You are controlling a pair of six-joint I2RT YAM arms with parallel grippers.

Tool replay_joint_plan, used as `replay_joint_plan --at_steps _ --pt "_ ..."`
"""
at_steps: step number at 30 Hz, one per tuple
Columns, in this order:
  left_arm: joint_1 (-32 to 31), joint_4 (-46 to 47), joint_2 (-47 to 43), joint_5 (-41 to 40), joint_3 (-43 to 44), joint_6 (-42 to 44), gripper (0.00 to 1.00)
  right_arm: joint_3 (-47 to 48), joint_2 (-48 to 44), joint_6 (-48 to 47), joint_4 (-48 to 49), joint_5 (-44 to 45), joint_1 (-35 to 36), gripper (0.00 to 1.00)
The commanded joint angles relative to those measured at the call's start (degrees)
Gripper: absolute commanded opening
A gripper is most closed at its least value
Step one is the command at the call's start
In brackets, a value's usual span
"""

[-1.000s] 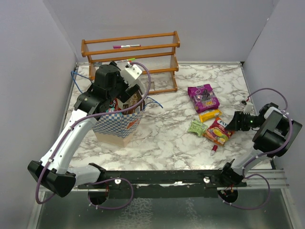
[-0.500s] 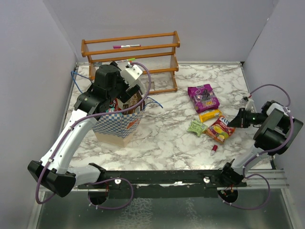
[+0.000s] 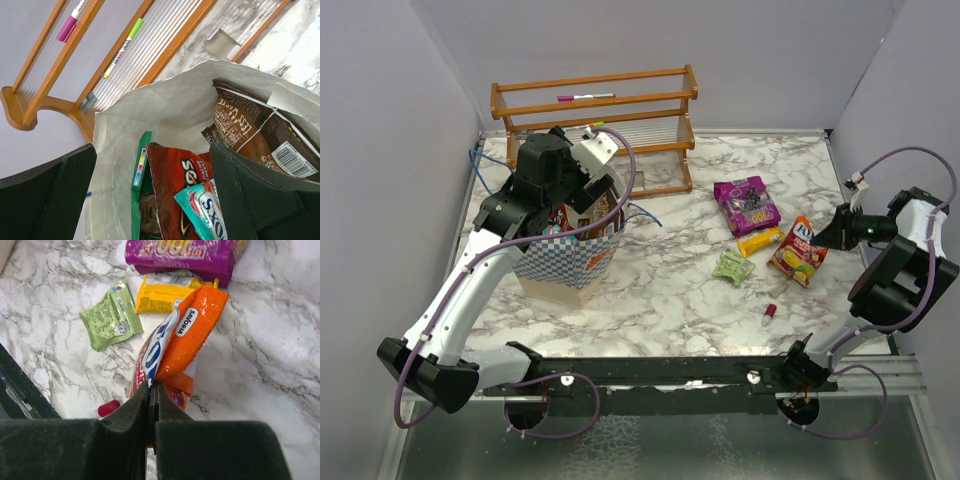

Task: Place the snacks into the paper bag
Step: Pick up the snack from the center of the board.

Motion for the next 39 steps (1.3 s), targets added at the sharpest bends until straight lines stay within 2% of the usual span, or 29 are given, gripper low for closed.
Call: replay_joint_plan --at_steps 1,6,18,28,33,39 --pt "-0.2 1.5 -1.3 -1.1 1.1 -1.1 0.99 4.7 -4.1 -4.6 -8.3 -6.8 -0.3 0.01" --pt "-0.2 1.6 -1.5 -1.2 2.2 -1.5 0.99 5.8 -7.8 -3.6 -8.5 -8.6 2.3 0.01" --pt "-0.2 0.4 -0.6 11.3 8.3 -6.7 0.99 9.6 -16.7 0.3 -7.7 -16.8 15.4 0.01" --pt "-0.2 2.0 1.6 24.4 11.6 -11.5 0.99 8.0 -24.6 10.2 3.3 -18.8 23.2 0.01" --pt "-0.2 3.2 2.7 29.5 12.6 -13.2 0.97 5.8 -27.7 11.3 6.5 -19.9 24.7 0.01" --pt "-0.3 6.9 4.7 39.9 13.5 -18.0 0.96 2.0 -29.6 13.9 12.8 -24.0 27.7 0.01"
